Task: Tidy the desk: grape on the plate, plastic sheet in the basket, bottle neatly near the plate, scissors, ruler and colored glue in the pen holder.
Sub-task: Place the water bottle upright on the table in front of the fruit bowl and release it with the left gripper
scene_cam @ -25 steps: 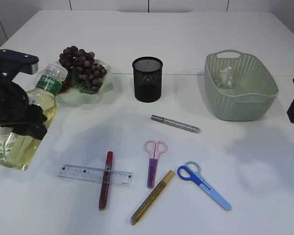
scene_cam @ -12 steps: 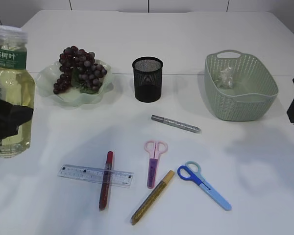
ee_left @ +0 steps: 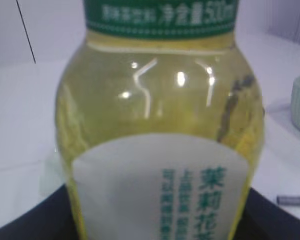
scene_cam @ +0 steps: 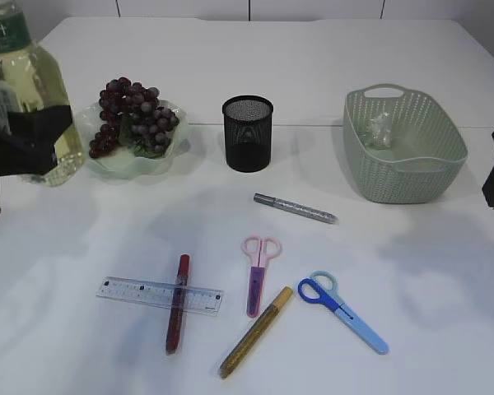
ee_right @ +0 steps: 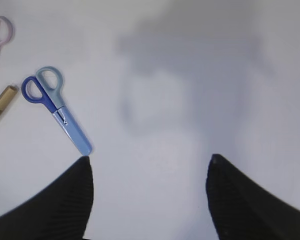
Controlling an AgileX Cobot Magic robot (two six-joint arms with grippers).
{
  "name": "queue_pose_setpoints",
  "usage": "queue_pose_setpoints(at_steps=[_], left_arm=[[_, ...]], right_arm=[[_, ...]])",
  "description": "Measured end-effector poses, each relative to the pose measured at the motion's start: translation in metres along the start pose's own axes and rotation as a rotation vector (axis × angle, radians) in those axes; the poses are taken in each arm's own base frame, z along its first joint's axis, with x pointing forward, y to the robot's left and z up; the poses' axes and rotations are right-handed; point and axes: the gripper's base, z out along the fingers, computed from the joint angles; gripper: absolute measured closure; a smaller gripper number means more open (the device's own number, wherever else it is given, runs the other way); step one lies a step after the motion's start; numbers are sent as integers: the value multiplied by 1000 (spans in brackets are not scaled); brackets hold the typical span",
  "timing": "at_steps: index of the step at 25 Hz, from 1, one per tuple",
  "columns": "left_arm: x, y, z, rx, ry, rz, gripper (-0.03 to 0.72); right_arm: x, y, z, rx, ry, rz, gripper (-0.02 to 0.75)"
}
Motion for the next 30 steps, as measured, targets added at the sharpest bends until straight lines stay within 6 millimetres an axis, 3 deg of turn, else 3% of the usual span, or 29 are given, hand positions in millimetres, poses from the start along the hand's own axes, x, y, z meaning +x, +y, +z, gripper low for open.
queue_pose_setpoints(at_steps=[4,15,25,30], left_arm=[[2,0,9,-2,-114,-9,242],[23,-1,23,7,-120,-13,242],[66,3,37,1,18,-9,242],[88,15,42,-10,91,1,242]], right_arm=[[0,0,0,0,0,0,189],[0,0,0,2,0,-1,189],[0,-1,0,16,-1,-8,189],[0,-2,0,27,0,-13,189]])
